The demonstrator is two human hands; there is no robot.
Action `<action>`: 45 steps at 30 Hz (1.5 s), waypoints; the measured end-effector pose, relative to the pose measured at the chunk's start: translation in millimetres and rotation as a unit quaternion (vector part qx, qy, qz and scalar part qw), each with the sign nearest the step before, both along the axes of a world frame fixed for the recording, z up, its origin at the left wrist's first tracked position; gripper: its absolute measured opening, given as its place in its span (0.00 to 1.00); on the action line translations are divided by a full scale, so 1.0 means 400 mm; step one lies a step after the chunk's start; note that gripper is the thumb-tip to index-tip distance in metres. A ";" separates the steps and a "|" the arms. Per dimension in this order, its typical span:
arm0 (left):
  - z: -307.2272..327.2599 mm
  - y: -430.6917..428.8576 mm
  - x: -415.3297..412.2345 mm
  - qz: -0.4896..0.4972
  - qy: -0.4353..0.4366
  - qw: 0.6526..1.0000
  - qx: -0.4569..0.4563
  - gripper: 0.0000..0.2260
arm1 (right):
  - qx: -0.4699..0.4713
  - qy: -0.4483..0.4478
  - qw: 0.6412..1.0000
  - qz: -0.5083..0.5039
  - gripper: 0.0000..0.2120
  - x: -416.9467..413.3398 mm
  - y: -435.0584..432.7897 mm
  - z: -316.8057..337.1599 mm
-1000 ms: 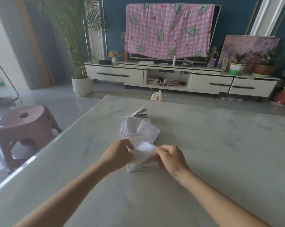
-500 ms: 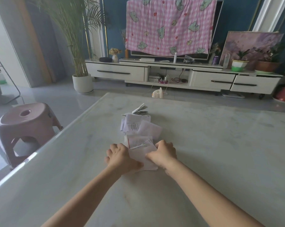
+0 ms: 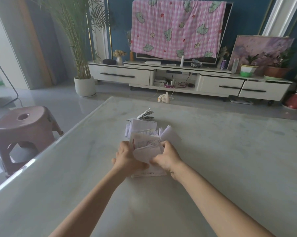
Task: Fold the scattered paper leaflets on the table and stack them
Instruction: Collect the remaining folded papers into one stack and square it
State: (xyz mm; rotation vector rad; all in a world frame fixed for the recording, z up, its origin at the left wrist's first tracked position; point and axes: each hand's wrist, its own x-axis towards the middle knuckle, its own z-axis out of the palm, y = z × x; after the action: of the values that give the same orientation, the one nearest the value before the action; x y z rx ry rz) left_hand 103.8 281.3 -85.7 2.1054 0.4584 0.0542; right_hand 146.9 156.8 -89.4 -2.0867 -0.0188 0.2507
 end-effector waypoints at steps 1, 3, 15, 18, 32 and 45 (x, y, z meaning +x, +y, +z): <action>-0.004 0.003 0.002 0.002 -0.014 1.000 -0.016 0.42 | 0.009 -0.006 1.000 -0.003 0.24 0.004 -0.002 -0.001; -0.008 0.009 0.005 0.008 -0.025 0.998 -0.048 0.48 | 0.024 -0.012 1.000 -0.006 0.25 0.008 -0.007 0.000; -0.057 0.031 -0.019 -0.099 -0.131 0.982 -0.093 0.24 | 0.130 -0.094 0.983 0.084 0.20 -0.040 -0.044 0.000; -0.072 0.032 -0.028 -0.094 -0.169 0.977 -0.090 0.19 | 0.156 -0.150 0.967 0.131 0.28 -0.063 -0.056 -0.008; -0.057 -0.001 -0.038 -0.097 -0.209 0.970 -0.081 0.31 | 0.208 -0.130 0.967 0.063 0.16 -0.059 -0.018 -0.001; -0.001 -0.003 -0.003 -0.023 -0.207 0.965 -0.156 0.06 | 0.156 -0.108 0.978 0.086 0.15 -0.030 -0.034 0.032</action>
State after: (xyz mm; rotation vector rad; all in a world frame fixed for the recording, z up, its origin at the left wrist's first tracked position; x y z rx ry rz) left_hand 102.4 280.3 -86.2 1.7319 0.1510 0.3653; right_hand 134.7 143.0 -76.7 -1.7905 -0.3507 0.1151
